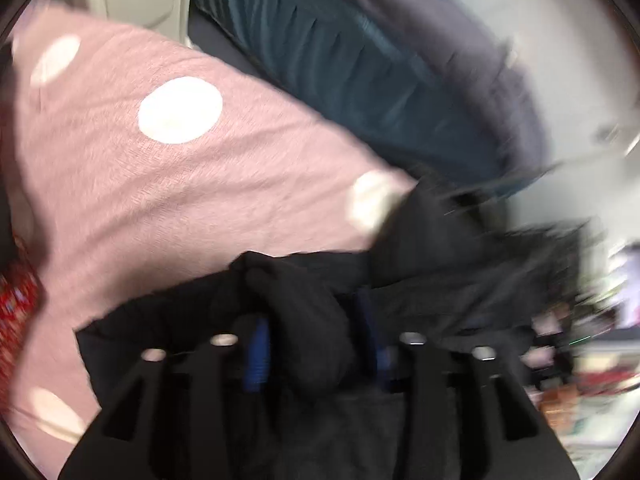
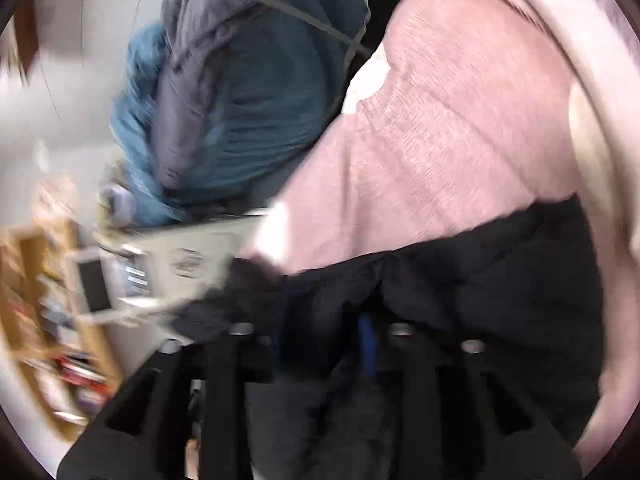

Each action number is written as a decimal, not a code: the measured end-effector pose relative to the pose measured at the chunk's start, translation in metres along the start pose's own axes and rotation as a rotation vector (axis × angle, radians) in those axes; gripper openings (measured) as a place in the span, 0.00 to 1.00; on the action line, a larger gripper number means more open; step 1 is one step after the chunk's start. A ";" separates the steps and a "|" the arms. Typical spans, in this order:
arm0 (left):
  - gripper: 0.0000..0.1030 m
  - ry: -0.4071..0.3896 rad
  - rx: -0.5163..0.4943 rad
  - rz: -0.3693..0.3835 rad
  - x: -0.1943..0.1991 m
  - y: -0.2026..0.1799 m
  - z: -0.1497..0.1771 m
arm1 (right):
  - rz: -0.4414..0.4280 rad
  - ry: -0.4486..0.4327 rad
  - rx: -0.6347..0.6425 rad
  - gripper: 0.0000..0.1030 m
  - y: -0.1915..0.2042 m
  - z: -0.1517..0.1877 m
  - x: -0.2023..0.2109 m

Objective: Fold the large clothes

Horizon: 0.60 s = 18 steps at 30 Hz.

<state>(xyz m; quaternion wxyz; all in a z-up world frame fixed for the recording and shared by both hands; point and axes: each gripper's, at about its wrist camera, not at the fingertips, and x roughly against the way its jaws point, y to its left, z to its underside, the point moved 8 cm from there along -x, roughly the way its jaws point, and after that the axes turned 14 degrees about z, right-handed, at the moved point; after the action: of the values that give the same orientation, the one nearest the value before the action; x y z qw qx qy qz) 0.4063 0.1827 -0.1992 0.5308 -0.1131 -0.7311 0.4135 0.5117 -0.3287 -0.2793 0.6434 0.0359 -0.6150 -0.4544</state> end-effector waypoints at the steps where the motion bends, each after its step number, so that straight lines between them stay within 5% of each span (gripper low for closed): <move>1: 0.81 -0.026 0.030 0.063 0.011 -0.003 -0.003 | -0.075 0.018 -0.038 0.72 0.003 -0.001 0.008; 2: 0.89 -0.086 0.066 0.111 0.031 -0.004 -0.009 | -0.134 0.017 -0.070 0.74 0.006 -0.003 0.021; 4: 0.91 -0.198 0.072 0.124 0.071 -0.004 -0.019 | -0.116 -0.007 -0.043 0.74 0.011 -0.006 0.039; 8: 0.91 -0.217 -0.040 0.016 0.104 -0.002 -0.011 | 0.063 -0.121 0.172 0.74 0.022 0.003 0.080; 14: 0.91 -0.056 -0.227 -0.178 0.076 0.011 0.051 | 0.440 -0.187 0.520 0.73 -0.007 0.061 0.078; 18: 0.90 0.048 -0.191 -0.234 0.036 0.039 0.082 | 0.470 -0.130 0.540 0.63 -0.043 0.086 0.061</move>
<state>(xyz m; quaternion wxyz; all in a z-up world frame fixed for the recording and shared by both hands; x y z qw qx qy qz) 0.3094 0.1899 -0.2109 0.5793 -0.0868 -0.7626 0.2744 0.4074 -0.3481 -0.2382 0.6571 0.0333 -0.7440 -0.1165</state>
